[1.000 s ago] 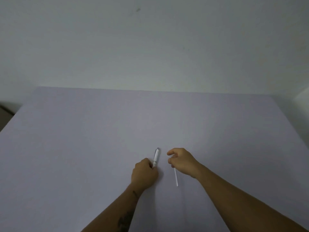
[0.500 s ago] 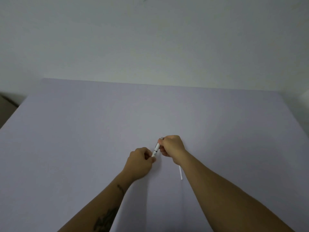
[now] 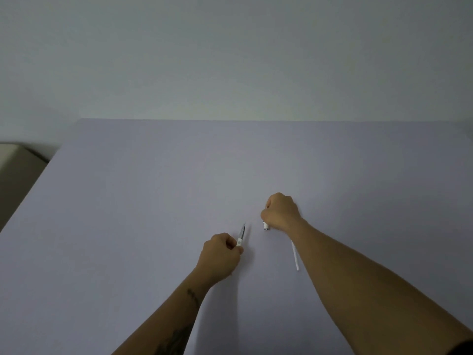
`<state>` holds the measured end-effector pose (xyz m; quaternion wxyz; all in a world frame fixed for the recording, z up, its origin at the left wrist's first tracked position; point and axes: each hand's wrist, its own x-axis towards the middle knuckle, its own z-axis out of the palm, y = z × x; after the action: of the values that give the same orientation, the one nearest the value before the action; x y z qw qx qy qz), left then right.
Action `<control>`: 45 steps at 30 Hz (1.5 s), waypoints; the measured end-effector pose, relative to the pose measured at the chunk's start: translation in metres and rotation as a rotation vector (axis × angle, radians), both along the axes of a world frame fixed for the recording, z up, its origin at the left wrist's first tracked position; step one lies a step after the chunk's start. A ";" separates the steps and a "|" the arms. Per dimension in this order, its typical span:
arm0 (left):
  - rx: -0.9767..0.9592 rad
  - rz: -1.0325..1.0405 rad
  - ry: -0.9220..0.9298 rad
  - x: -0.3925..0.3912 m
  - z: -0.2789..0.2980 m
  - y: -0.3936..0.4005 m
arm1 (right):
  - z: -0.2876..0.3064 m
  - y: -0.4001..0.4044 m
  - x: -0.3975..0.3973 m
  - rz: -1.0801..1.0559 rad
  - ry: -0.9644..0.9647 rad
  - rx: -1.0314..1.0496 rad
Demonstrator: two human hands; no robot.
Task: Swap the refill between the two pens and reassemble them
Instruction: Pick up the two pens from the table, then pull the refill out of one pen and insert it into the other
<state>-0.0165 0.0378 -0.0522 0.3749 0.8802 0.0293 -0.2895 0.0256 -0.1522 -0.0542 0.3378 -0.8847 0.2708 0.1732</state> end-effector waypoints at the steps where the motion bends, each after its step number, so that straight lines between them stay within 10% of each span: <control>1: 0.002 0.003 -0.001 0.000 0.000 0.000 | -0.003 0.002 0.000 0.025 -0.007 -0.033; 17: -0.067 0.026 -0.080 -0.002 0.001 -0.003 | 0.007 -0.006 -0.019 -0.041 -0.146 0.005; 28: -0.198 0.004 -0.214 -0.005 0.018 -0.023 | 0.038 0.019 -0.069 -0.374 -0.126 0.679; 45: -0.217 -0.183 -0.261 -0.019 0.039 -0.029 | 0.062 0.011 -0.093 -0.397 -0.188 0.655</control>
<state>-0.0360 0.0088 -0.0127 0.4405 0.8636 -0.1310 -0.2073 -0.0673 -0.1416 0.0078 0.6524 -0.6724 0.3350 0.0999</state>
